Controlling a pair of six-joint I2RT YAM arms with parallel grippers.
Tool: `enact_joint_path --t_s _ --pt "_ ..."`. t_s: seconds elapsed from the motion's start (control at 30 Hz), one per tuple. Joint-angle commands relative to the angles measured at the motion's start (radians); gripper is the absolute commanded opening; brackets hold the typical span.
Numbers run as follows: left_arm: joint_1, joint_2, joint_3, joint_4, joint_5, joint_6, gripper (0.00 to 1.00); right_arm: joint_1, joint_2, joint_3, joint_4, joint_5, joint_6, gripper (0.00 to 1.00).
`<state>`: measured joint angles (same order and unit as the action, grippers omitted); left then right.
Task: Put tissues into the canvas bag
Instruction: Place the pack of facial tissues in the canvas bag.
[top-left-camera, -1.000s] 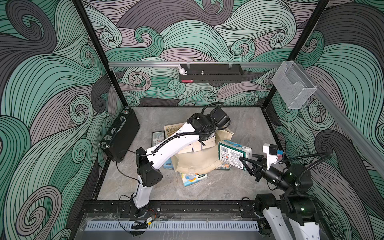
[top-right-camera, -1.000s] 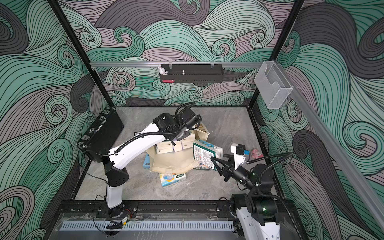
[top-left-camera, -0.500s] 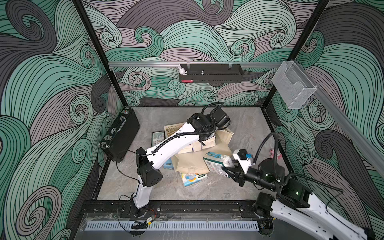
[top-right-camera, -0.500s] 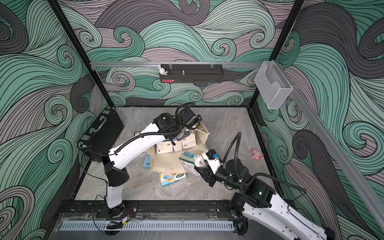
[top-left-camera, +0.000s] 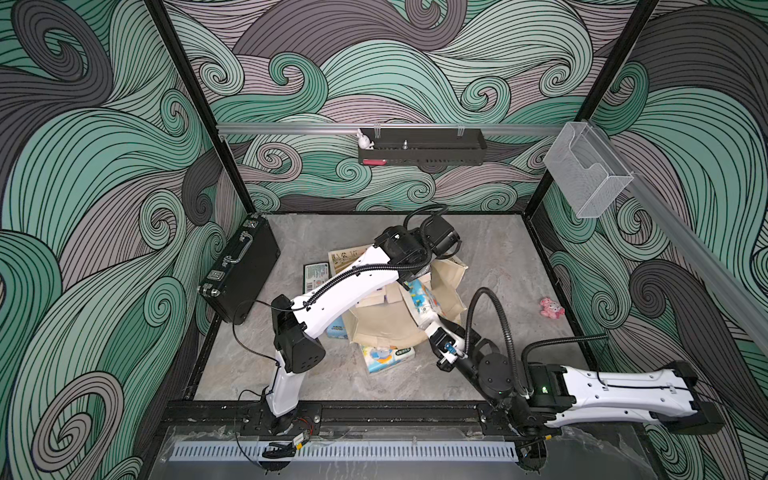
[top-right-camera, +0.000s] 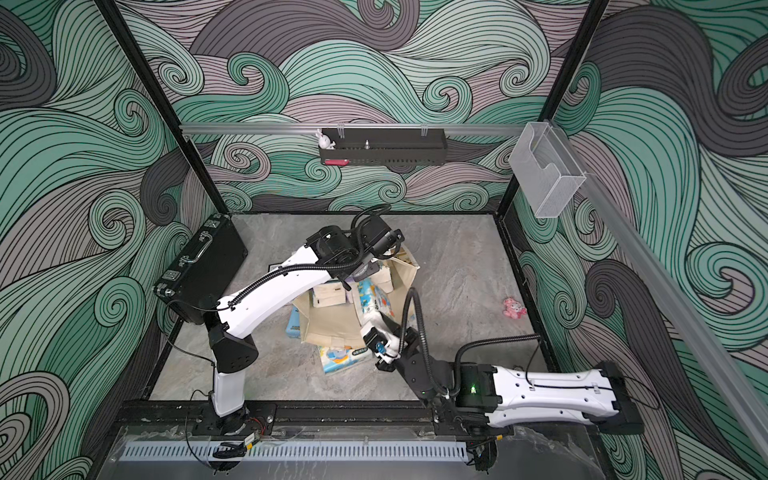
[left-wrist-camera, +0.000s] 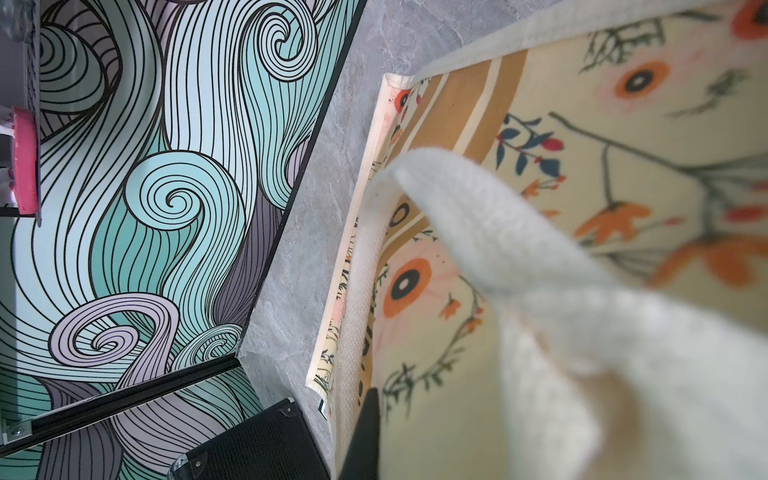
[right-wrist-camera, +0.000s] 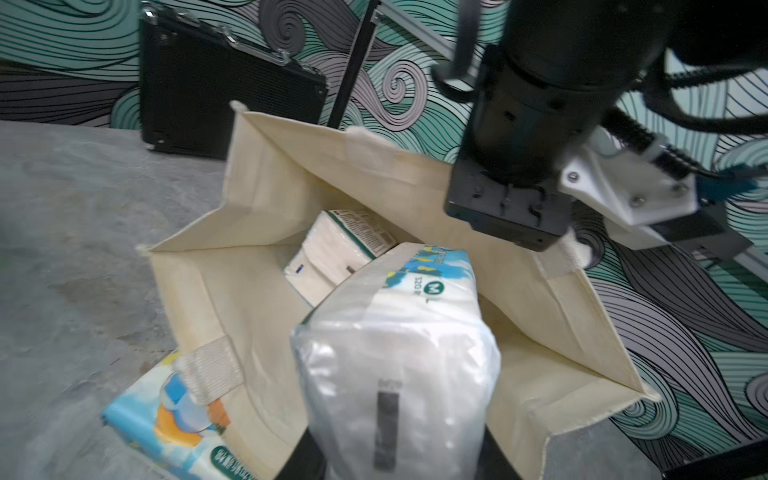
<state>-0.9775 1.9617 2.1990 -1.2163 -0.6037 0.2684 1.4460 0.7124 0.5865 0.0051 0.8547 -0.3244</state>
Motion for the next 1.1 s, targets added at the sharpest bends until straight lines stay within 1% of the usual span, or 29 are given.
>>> enact_joint_path --t_s 0.0,0.03,0.1,0.2,0.23,0.3,0.37,0.6,0.73,0.87,1.0,1.07 --pt "0.001 -0.046 0.023 0.010 -0.004 0.002 0.00 -0.111 -0.023 -0.025 0.022 -0.088 0.047 0.26" --pt "0.001 -0.046 0.026 0.010 -0.002 0.002 0.00 -0.142 -0.013 -0.038 0.031 -0.085 0.056 0.26" --pt "0.000 -0.046 0.025 0.010 0.002 0.003 0.00 -0.203 0.013 -0.052 0.035 -0.055 0.082 0.22" --pt "0.000 -0.043 0.027 0.012 0.006 0.003 0.00 -0.288 0.040 -0.044 -0.008 -0.063 0.129 0.20" --pt "0.001 -0.043 0.027 0.013 0.011 0.002 0.00 -0.314 0.042 -0.044 -0.013 -0.063 0.139 0.18" --pt "0.001 -0.041 0.026 0.013 0.015 0.002 0.00 -0.356 0.044 -0.045 -0.021 -0.068 0.160 0.15" --pt "0.001 -0.041 0.027 0.013 0.020 0.004 0.00 -0.392 0.045 -0.051 -0.014 -0.075 0.171 0.14" --pt "-0.001 -0.050 0.026 0.006 0.037 0.009 0.00 -0.502 0.097 -0.095 0.098 -0.105 0.177 0.20" --pt "-0.012 -0.068 0.022 0.003 0.085 0.005 0.00 -0.569 0.160 -0.111 0.167 -0.102 0.200 0.20" --pt "-0.033 -0.101 -0.015 0.006 0.148 0.037 0.00 -0.620 0.197 -0.137 0.264 -0.101 0.196 0.20" --pt "-0.046 -0.128 -0.045 -0.001 0.165 0.041 0.00 -0.676 0.203 -0.166 0.331 -0.081 0.216 0.20" --pt "-0.049 -0.137 -0.052 -0.012 0.171 0.040 0.00 -0.709 0.189 -0.189 0.360 -0.101 0.238 0.20"
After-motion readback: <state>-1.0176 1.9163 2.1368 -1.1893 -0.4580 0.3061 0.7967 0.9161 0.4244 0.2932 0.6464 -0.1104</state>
